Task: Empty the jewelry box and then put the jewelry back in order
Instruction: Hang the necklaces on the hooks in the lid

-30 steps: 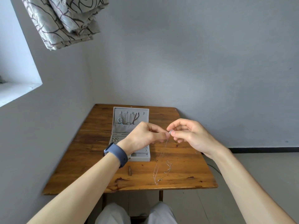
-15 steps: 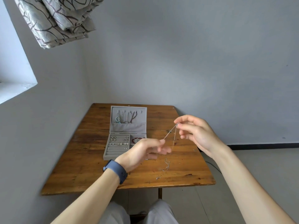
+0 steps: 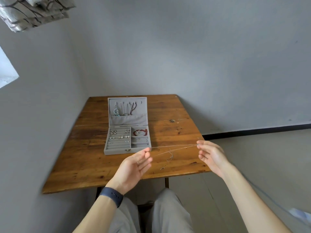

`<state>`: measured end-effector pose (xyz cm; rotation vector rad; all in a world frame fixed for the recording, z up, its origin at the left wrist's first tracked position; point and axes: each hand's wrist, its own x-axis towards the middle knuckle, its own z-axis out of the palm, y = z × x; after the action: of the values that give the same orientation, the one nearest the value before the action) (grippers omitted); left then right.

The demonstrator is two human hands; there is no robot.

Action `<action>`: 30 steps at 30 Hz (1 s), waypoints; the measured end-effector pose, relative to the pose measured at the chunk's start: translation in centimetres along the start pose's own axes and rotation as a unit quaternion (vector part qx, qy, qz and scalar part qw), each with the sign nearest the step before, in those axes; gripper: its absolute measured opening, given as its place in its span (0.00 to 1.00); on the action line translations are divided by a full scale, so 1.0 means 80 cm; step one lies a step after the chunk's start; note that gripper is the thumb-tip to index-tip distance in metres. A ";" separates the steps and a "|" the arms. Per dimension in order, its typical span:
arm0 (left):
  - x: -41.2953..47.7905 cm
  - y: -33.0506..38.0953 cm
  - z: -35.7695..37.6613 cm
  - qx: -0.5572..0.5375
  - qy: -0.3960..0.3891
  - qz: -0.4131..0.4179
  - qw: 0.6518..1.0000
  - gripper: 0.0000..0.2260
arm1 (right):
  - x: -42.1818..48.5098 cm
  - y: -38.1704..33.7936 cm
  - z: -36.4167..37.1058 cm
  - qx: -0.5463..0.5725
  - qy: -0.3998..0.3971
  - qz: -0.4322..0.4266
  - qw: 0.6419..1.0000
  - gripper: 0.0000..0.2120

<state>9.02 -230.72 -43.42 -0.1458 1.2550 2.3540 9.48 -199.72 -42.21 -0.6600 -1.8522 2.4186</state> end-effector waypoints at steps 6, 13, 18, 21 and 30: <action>0.034 0.038 -0.006 0.259 0.069 0.011 0.963 0.10 | 0.004 0.026 -0.014 -0.125 -0.029 -0.034 0.991 0.06; 0.124 0.080 0.033 0.525 0.167 0.120 0.826 0.07 | 0.042 0.032 -0.020 -0.262 -0.019 -0.083 0.961 0.07; 0.184 0.077 0.065 0.585 0.182 0.146 0.777 0.06 | 0.095 0.023 -0.034 -0.202 0.036 -0.079 0.976 0.07; 0.235 0.070 0.085 0.595 0.190 0.146 0.767 0.05 | 0.151 0.005 -0.044 -0.194 0.096 -0.078 0.973 0.08; 0.381 0.054 0.105 0.643 0.238 0.105 0.720 0.06 | 0.316 -0.033 -0.047 -0.264 0.131 -0.075 0.953 0.08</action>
<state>-18.86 -215.32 -44.58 -0.1398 2.9511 1.0511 -12.83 -188.70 -48.44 -0.7789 -2.3323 1.6451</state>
